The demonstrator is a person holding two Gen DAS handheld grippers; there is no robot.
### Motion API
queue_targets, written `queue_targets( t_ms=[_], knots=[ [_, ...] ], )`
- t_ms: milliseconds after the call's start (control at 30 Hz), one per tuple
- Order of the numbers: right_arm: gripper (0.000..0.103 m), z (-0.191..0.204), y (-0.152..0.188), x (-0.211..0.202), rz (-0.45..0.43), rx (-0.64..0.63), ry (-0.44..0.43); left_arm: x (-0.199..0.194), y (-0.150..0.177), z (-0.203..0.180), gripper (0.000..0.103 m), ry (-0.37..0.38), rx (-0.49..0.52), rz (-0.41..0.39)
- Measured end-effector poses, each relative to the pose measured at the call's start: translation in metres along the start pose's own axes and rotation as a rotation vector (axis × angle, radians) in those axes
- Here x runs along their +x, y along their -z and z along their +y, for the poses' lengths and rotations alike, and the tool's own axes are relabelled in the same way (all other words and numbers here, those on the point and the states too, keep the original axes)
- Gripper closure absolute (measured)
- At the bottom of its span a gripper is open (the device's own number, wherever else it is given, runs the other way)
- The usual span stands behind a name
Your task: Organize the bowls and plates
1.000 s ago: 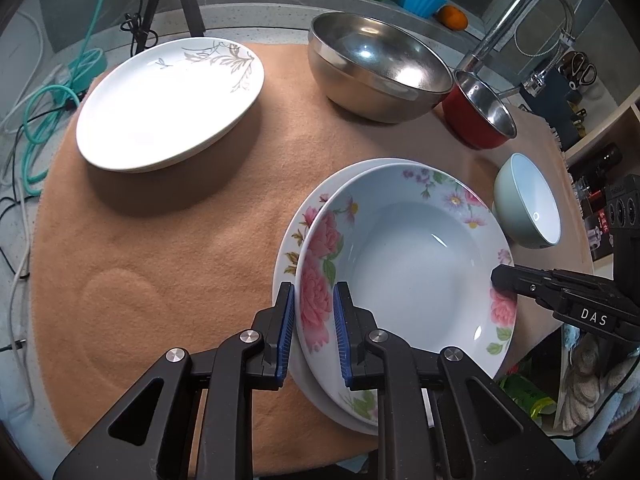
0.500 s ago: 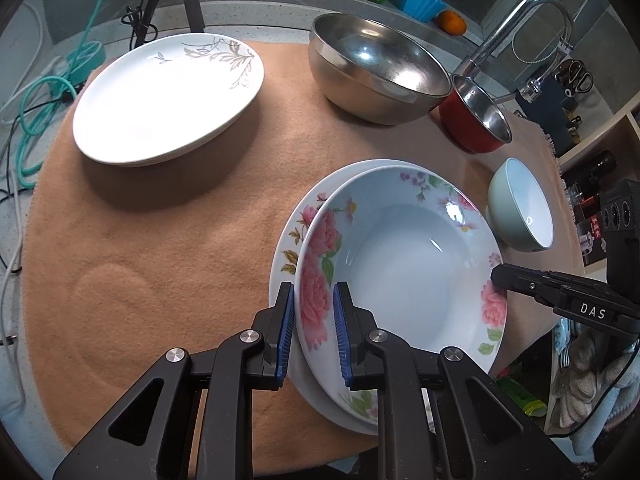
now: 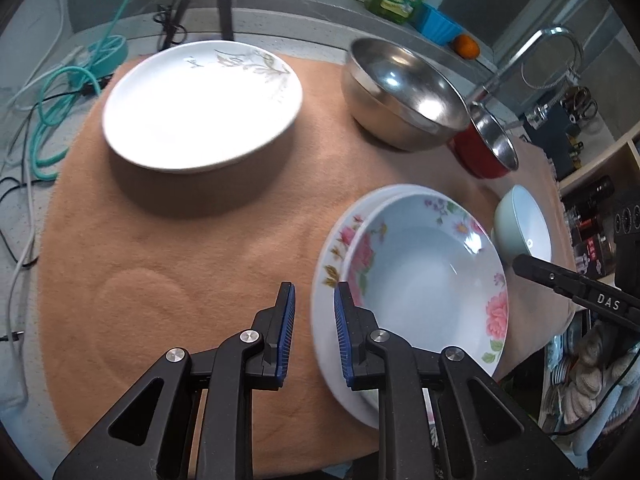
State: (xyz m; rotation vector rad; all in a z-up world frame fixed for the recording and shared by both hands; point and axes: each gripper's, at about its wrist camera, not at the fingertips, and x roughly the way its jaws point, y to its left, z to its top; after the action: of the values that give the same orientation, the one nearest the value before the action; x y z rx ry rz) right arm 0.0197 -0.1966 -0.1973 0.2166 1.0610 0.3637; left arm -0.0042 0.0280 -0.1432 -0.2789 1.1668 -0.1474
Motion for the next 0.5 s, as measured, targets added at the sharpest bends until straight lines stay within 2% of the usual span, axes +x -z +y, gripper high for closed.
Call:
queue_targets(
  t_ms=[33,100,500],
  knots=[
    [0.074,0.004,-0.002,-0.001,-0.01,-0.011,0.001,-0.003,-0.002,0.005,0.085,-0.002,-0.011,-0.009],
    [0.07,0.016,-0.009,-0.001,-0.027,-0.037,0.0,-0.009,-0.006,0.017,0.085,-0.004,-0.036,-0.026],
    [0.069,0.077,-0.042,0.023,-0.055,-0.113,-0.021,-0.033,-0.041,0.079,0.085,-0.047,-0.119,-0.132]
  ],
)
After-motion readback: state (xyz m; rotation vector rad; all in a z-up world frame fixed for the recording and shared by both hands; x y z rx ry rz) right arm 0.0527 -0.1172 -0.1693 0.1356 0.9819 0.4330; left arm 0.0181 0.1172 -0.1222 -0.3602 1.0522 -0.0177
